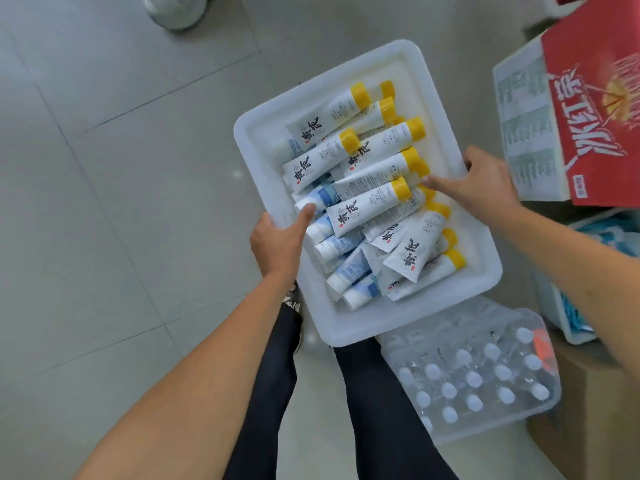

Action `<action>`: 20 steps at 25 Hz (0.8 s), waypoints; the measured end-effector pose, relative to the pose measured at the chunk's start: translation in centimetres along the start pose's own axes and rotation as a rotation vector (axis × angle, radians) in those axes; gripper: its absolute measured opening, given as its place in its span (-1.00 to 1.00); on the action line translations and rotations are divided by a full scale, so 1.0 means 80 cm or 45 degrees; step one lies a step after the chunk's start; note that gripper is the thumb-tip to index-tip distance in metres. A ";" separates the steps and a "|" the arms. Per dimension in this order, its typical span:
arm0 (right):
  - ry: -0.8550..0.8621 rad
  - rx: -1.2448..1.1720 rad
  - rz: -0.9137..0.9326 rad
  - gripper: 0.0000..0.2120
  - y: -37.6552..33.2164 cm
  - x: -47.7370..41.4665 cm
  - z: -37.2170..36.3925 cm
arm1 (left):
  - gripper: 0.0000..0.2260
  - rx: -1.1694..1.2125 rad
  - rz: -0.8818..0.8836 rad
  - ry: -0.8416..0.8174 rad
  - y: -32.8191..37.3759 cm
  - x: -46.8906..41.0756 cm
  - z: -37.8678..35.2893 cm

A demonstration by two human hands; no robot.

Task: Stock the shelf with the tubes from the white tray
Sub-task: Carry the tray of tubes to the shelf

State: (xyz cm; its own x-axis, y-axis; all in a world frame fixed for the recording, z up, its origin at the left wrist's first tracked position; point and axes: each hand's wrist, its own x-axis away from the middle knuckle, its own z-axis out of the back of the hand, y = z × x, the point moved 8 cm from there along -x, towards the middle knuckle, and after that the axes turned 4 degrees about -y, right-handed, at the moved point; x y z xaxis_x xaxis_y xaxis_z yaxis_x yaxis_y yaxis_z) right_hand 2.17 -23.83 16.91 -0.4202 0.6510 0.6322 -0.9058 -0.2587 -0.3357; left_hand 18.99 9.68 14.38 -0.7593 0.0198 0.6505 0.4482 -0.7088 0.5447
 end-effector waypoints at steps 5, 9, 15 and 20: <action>-0.047 0.032 0.033 -0.38 -0.144 0.138 0.052 | -0.42 -0.083 -0.030 0.128 0.076 0.071 0.202; -0.086 0.133 0.143 -0.36 -0.278 0.249 0.108 | -0.42 -0.048 -0.059 0.243 0.126 0.149 0.371; -0.109 0.230 0.348 -0.42 -0.451 0.392 0.160 | -0.35 0.088 -0.001 0.419 0.132 0.257 0.561; -0.203 0.297 0.613 -0.36 -0.555 0.470 0.160 | -0.12 0.234 0.118 0.612 0.092 0.331 0.658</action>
State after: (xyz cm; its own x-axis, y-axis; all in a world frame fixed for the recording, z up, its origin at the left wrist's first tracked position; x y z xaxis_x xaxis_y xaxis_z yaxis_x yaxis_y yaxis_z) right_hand 25.92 3.02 64.50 -0.7761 0.3087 0.5499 -0.5901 -0.6630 -0.4606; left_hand 26.99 42.12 63.50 -0.8239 -0.3936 0.4077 0.5666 -0.5559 0.6082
